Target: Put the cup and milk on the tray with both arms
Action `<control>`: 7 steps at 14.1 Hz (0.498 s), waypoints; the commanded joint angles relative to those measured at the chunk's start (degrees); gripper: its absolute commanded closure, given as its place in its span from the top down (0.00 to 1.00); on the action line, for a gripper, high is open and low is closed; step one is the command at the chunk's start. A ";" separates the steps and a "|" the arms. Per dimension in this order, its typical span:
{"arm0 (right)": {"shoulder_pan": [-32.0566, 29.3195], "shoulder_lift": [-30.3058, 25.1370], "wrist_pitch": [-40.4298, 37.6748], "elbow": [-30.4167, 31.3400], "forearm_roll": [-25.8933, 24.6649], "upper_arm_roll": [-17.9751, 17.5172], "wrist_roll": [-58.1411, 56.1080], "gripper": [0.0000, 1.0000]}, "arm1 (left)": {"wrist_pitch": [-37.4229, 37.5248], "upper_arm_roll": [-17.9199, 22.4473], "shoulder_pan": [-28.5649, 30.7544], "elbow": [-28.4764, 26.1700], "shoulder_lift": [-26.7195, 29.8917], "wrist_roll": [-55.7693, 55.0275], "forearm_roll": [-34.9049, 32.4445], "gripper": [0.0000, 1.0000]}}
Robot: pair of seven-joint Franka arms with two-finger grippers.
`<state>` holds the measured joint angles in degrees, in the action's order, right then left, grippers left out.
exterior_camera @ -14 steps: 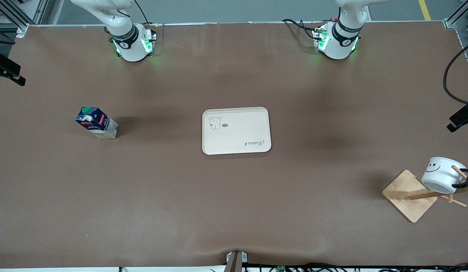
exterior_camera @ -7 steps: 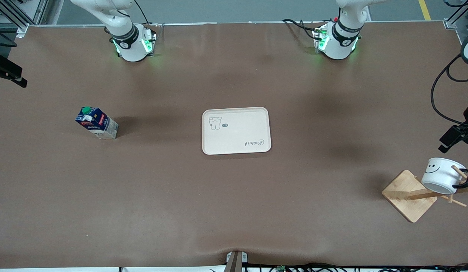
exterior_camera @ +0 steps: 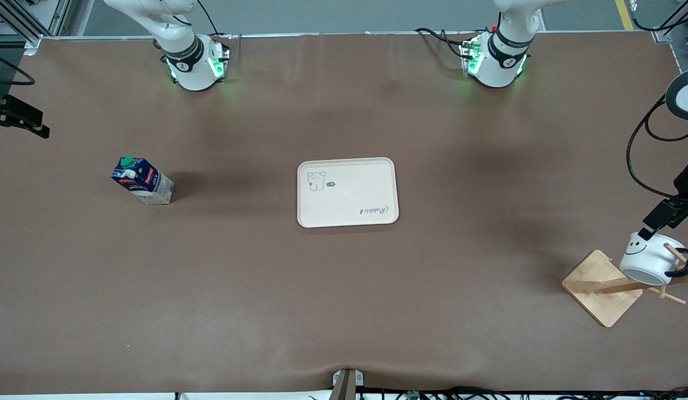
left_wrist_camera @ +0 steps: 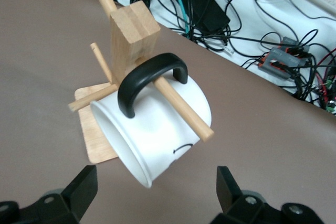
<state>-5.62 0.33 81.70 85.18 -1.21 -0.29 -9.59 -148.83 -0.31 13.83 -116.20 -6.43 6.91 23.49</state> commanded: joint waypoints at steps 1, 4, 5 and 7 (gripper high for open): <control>-1.33 -0.16 0.12 0.16 0.33 -0.77 -0.95 1.00 | -3.30 -0.39 0.59 0.79 -2.79 7.83 8.04 1.00; -1.33 2.13 0.03 -0.63 0.06 -0.77 -0.51 1.00 | -4.01 -0.39 0.67 1.76 -4.64 15.31 14.37 0.87; -1.50 2.39 -0.05 -0.54 0.41 -0.77 -0.69 1.00 | -4.10 -0.39 0.59 2.11 -5.25 17.33 16.66 0.80; -1.33 2.74 0.04 -0.01 0.42 -0.77 -0.69 1.00 | -4.10 -0.39 0.41 2.29 -5.61 19.02 18.26 0.64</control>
<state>-5.67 2.82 81.77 85.21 -1.21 -0.26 -9.60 -152.56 -0.32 13.99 -115.19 -11.29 23.57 39.56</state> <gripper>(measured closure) 0.000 0.260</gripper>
